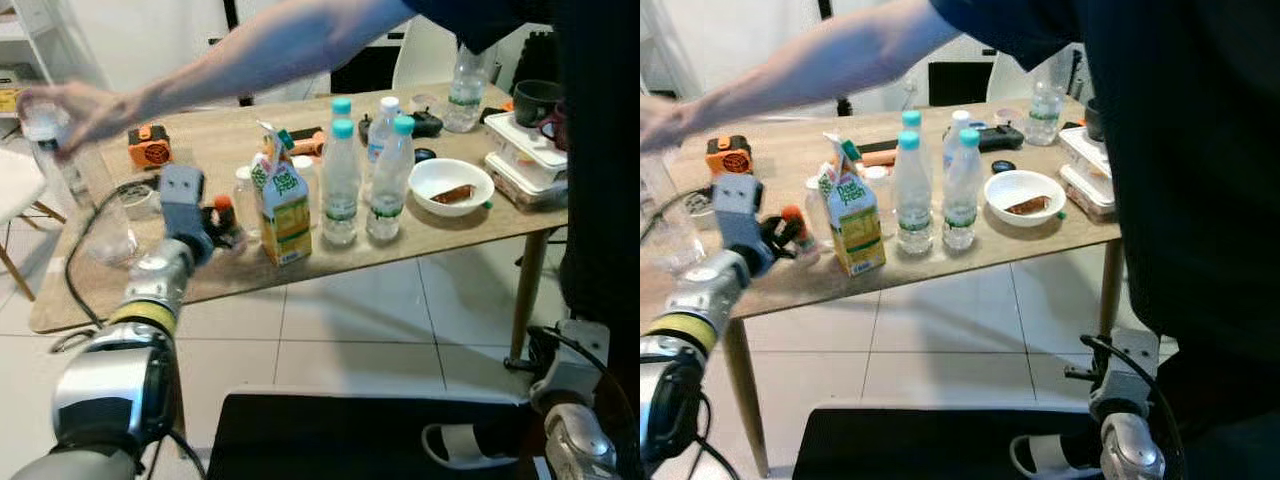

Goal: Restocking fridge

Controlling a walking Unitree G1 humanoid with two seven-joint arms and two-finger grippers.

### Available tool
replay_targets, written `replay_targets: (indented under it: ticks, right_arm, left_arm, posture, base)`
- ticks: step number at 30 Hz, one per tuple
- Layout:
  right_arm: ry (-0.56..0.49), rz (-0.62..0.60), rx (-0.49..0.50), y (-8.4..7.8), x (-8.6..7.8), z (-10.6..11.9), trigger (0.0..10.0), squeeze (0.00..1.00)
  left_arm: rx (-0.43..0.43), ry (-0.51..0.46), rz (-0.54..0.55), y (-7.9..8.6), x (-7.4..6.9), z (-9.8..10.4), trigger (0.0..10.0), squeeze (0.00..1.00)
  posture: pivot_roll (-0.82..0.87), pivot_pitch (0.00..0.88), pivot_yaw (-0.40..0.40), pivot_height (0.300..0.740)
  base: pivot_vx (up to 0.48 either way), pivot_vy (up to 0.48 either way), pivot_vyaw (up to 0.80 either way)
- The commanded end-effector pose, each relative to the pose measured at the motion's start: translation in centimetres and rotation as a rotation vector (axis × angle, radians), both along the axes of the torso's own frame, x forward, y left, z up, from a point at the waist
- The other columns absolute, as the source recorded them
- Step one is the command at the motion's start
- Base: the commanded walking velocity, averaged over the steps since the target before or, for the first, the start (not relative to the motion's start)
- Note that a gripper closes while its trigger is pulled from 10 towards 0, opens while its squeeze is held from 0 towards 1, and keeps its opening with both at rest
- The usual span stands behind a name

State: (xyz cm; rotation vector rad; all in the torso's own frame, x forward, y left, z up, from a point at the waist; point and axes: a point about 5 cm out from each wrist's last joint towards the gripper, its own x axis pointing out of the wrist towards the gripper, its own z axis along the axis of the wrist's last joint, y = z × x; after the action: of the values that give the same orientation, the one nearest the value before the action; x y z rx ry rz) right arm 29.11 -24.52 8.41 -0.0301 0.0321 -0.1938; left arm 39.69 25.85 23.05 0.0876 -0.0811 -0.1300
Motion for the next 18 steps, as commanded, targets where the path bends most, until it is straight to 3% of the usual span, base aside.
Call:
replay_targets:
  ticks: [1, 9, 11, 13, 15, 18]
  right_arm:
    - [0.001, 0.028, -0.009, 0.6, 0.4, 0.2, 10.0, 0.0]
    - [-0.049, 0.108, -0.059, 1.0, 1.2, 2.0, 10.0, 0.0]
    - [-0.072, 0.166, -0.081, 1.0, 1.3, 3.1, 10.0, 0.0]
    - [-0.105, 0.252, -0.09, 1.3, 1.5, 4.6, 10.0, 0.0]
    - [-0.129, 0.309, -0.102, 1.6, 1.6, 5.6, 10.0, 0.0]
    - [-0.178, 0.334, -0.132, 1.1, 2.1, 7.8, 10.0, 0.0]
  left_arm:
    - [0.011, -0.001, 0.016, 1.8, -0.9, -0.3, 10.0, 0.0]
    - [0.066, -0.006, -0.111, 3.2, -3.2, 0.2, 10.0, 0.0]
    - [0.09, -0.019, -0.22, 3.2, -5.0, 1.5, 10.0, 0.0]
    - [0.123, -0.028, -0.348, 2.3, -7.1, 3.0, 10.0, 0.0]
    - [0.141, -0.033, -0.422, 1.3, -8.2, 3.8, 10.0, 0.0]
    - [0.078, -0.114, -0.546, -2.3, -9.5, 6.4, 10.0, 0.0]
  posture:
    - [-0.1, 0.142, 0.023, 0.74]
    - [-0.08, 0.139, 0.028, 0.74]
    - [-0.07, 0.14, 0.027, 0.74]
    - [-0.05, 0.139, 0.029, 0.74]
    - [-0.04, 0.136, 0.027, 0.74]
    - [-0.03, 0.135, 0.022, 0.74]
  base:
    - [0.0, 0.0, 0.0]
    - [0.0, 0.0, 0.0]
    - [0.0, 0.0, 0.0]
    - [0.0, 0.0, 0.0]
    - [0.0, 0.0, 0.0]
    - [0.0, 0.0, 0.0]
